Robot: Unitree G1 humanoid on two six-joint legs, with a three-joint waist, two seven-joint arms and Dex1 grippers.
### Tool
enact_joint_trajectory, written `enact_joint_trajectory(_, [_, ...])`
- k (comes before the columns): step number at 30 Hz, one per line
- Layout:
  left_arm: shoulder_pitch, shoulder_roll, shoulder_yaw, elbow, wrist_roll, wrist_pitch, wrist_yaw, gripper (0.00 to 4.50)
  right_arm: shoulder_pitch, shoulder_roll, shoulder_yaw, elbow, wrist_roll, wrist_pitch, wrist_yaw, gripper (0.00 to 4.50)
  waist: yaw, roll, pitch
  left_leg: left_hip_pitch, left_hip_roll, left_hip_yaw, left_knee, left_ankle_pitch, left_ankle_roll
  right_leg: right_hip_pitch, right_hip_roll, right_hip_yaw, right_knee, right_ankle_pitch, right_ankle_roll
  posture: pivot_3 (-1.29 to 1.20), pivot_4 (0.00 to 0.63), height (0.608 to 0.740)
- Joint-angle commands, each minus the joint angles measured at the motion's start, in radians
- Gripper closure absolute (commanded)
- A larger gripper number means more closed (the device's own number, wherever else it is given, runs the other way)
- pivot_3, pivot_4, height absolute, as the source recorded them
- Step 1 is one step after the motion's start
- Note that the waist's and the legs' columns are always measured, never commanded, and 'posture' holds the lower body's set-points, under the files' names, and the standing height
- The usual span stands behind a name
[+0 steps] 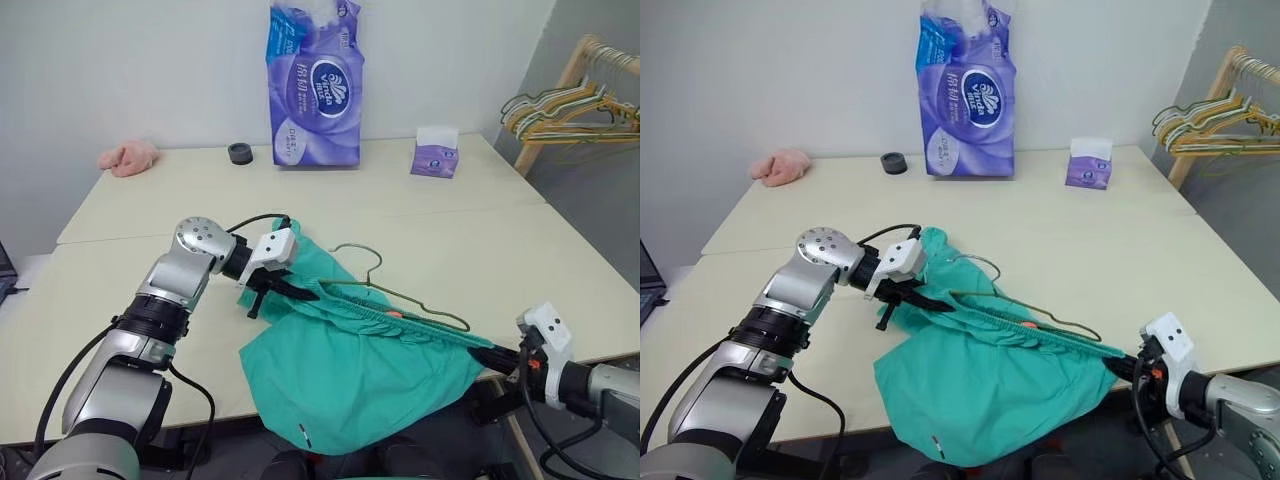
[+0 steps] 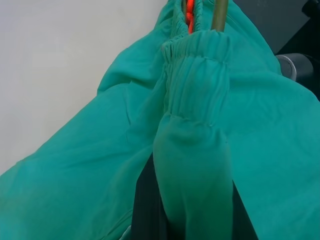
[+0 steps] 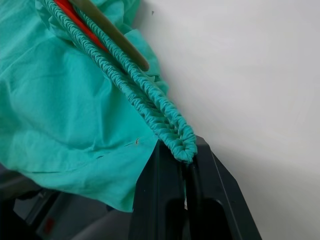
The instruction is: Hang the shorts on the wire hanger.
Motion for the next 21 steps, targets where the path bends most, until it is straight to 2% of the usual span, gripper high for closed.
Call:
enact_joint_trajectory(1, [-0.029, 0.041, 0.011, 0.039, 0.048, -0.06, 0.015, 4.5, -0.029, -0.051, -0.087, 0.02, -0.044, -0.038, -0.011, 4.47, 0.0, 0.0, 0.0, 0.0, 0.0, 0.0, 0.0, 0.0, 0.0, 0.0, 0.0, 0.0, 0.0, 0.0, 0.0, -0.2, 0.053, 0.74])
enact_joint_trajectory(5, [-0.032, 0.043, 0.004, 0.059, 0.064, -0.098, 0.023, 4.5, -0.048, -0.097, -0.12, 0.006, -0.018, -0.035, 0.01, 4.47, 0.0, 0.0, 0.0, 0.0, 0.0, 0.0, 0.0, 0.0, 0.0, 0.0, 0.0, 0.0, 0.0, 0.0, 0.0, -0.2, 0.054, 0.74])
enact_joint_trajectory(8, [-0.039, 0.042, 0.005, 0.086, 0.077, -0.134, 0.042, 4.5, -0.001, -0.143, -0.136, 0.013, -0.038, -0.04, 0.052, 4.47, 0.003, 0.0, 0.0, 0.0, 0.0, 0.0, 0.0, 0.0, 0.0, 0.0, 0.001, 0.0, 0.0, 0.0, 0.0, -0.2, 0.055, 0.74])
enact_joint_trajectory(11, [-0.052, 0.019, 0.021, 0.102, 0.059, -0.141, 0.069, 4.5, 0.1, -0.201, -0.067, 0.046, -0.153, -0.139, 0.095, 4.47, 0.005, 0.0, 0.0, 0.0, 0.0, 0.0, 0.0, 0.0, 0.0, 0.0, 0.001, 0.0, 0.0, 0.0, 0.0, -0.21, 0.054, 0.74])
enact_joint_trajectory(13, [-0.054, 0.005, 0.03, 0.096, 0.04, -0.139, 0.077, 4.5, 0.108, -0.216, -0.008, 0.055, -0.212, -0.198, 0.084, 4.47, 0.003, 0.0, 0.001, 0.0, 0.0, 0.0, 0.0, 0.0, 0.0, 0.001, 0.001, 0.0, -0.001, 0.0, 0.001, -0.2, 0.053, 0.74])
enact_joint_trajectory(17, [-0.048, -0.007, 0.041, 0.062, 0.004, -0.108, 0.07, 4.5, 0.053, -0.209, 0.11, 0.115, -0.338, -0.301, 0.037, 4.47, -0.004, 0.0, 0.001, 0.001, 0.0, 0.001, 0.002, 0.0, 0.0, 0.001, 0.001, 0.0, 0.0, -0.001, 0.001, -0.2, 0.054, 0.74])
enact_joint_trajectory(21, [-0.044, 0.016, 0.022, 0.061, 0.024, -0.122, 0.057, 4.5, -0.015, -0.176, 0.143, 0.142, -0.338, -0.31, 0.038, 4.47, -0.003, 0.001, 0.001, 0.001, 0.001, 0.001, 0.001, 0.0, 0.0, 0.001, 0.002, 0.001, 0.0, 0.0, 0.001, -0.19, 0.054, 0.74])
